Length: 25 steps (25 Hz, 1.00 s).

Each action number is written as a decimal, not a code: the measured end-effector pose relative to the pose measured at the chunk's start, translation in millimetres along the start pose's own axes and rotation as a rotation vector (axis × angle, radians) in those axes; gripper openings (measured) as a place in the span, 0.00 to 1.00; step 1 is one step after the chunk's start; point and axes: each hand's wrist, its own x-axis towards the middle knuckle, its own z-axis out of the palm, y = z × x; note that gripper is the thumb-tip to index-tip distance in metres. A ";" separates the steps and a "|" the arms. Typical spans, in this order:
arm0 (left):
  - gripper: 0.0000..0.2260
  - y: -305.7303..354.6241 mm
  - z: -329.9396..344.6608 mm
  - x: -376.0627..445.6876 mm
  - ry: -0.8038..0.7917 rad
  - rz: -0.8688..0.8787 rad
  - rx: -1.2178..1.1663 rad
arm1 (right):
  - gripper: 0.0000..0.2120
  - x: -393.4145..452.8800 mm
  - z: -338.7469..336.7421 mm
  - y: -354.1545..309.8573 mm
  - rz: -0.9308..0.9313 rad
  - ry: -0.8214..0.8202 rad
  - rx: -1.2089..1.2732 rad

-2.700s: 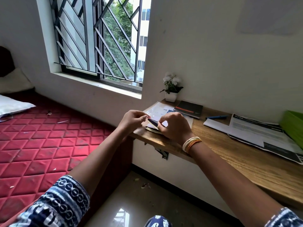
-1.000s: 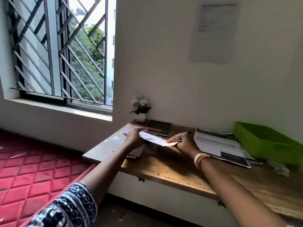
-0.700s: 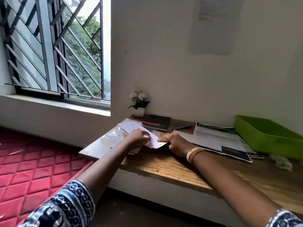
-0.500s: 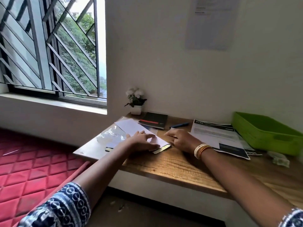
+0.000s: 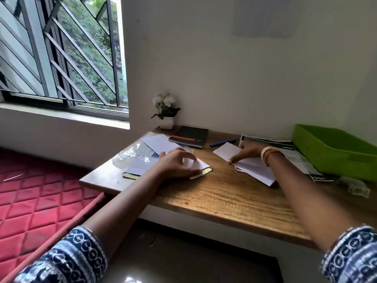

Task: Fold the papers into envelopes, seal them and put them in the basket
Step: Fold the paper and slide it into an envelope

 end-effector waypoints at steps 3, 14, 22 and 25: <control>0.24 1.3 -2.2 0.7 -0.046 -0.013 -0.005 | 0.24 -2.8 -1.9 0.8 -0.051 0.064 0.037; 0.04 12.5 3.4 -2.4 0.290 0.094 -0.166 | 0.14 -65.5 -3.9 -9.3 -0.216 -0.361 0.652; 0.07 14.7 2.1 -0.5 0.315 0.033 -0.185 | 0.14 -63.5 6.7 -19.5 -0.205 -0.538 0.618; 0.08 14.9 2.7 -0.5 0.309 0.025 -0.191 | 0.13 -59.1 8.4 -20.2 -0.163 -0.504 0.681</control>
